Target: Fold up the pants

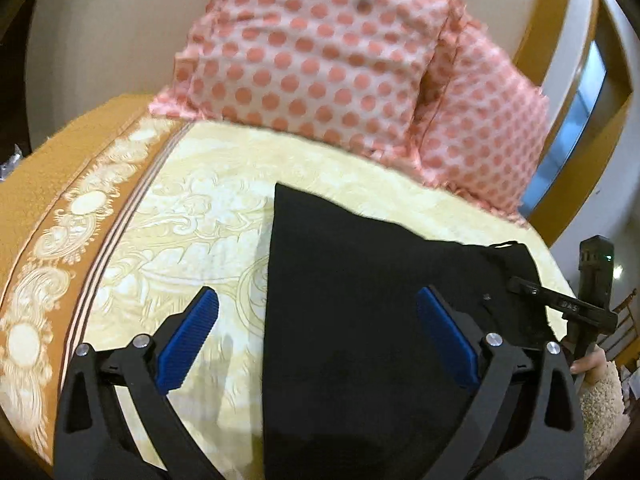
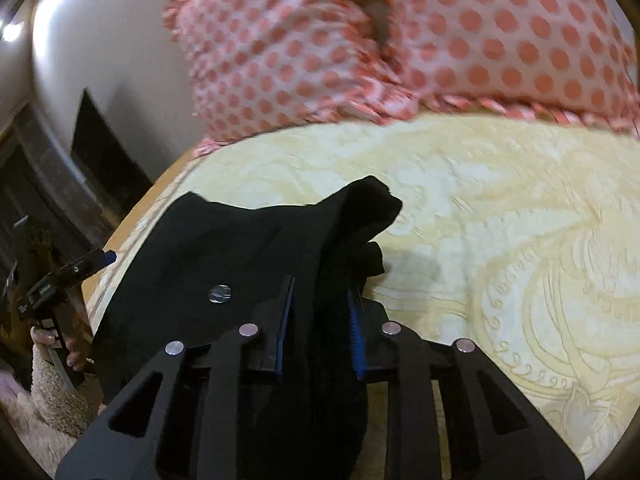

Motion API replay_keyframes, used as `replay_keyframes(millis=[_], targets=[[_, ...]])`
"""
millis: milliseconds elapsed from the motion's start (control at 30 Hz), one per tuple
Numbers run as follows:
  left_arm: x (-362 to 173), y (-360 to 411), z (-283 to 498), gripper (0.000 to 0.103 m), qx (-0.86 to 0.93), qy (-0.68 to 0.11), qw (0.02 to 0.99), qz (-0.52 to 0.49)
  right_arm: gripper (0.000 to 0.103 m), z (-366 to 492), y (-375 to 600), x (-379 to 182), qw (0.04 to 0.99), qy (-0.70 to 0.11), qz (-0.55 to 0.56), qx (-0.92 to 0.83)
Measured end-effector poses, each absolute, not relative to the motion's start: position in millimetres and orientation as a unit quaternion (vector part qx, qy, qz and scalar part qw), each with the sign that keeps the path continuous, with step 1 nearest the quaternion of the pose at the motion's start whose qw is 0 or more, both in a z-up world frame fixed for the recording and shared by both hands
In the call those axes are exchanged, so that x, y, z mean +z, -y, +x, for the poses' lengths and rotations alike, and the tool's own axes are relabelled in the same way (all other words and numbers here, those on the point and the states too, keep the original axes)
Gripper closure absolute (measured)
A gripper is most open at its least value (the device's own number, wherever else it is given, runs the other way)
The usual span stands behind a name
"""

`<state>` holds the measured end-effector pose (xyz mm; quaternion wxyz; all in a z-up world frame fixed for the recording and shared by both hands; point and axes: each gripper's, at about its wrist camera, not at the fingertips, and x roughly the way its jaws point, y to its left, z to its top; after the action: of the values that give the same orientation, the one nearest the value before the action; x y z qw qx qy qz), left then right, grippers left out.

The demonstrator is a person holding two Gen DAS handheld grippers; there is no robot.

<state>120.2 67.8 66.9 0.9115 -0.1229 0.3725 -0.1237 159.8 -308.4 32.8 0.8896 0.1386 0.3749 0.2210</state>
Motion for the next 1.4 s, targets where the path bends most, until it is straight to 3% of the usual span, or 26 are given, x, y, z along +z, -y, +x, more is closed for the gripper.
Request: replay_keyframes(millis=[167, 333, 400, 467, 567, 933, 1233, 1400], targets=[[50, -63, 153, 0.015, -0.142, -0.436, 0.880, -0.123, 0.054, 170, 316, 24, 0.882, -0.393, 0.162, 0.203], [39, -48, 165, 0.026, -0.157, -0.467, 0.864, -0.101, 0.050, 175, 311, 22, 0.882, -0.394, 0.152, 0.208], [40, -40, 168, 0.037, -0.155, -0.471, 0.864, -0.084, 0.057, 174, 306, 22, 0.881, -0.391, 0.144, 0.225], [42, -38, 167, 0.064, -0.147, -0.469, 0.868, -0.074, 0.072, 170, 304, 24, 0.882, -0.382, 0.138, 0.240], [49, -42, 164, 0.092, -0.146, -0.456, 0.875, -0.073, 0.078, 165, 303, 29, 0.886, -0.367, 0.133, 0.252], [85, -23, 171, 0.096, -0.148, -0.409, 0.900, -0.043, 0.085, 176, 300, 73, 0.909, -0.322, 0.099, 0.246], [117, 14, 263, 0.096, -0.132, -0.374, 0.918, -0.025, 0.087, 245, 333, 114, 0.944, -0.258, 0.080, 0.190], [88, 28, 316, 0.096, -0.115, -0.410, 0.904, -0.032, 0.087, 302, 358, 76, 0.929, -0.321, 0.098, 0.156]])
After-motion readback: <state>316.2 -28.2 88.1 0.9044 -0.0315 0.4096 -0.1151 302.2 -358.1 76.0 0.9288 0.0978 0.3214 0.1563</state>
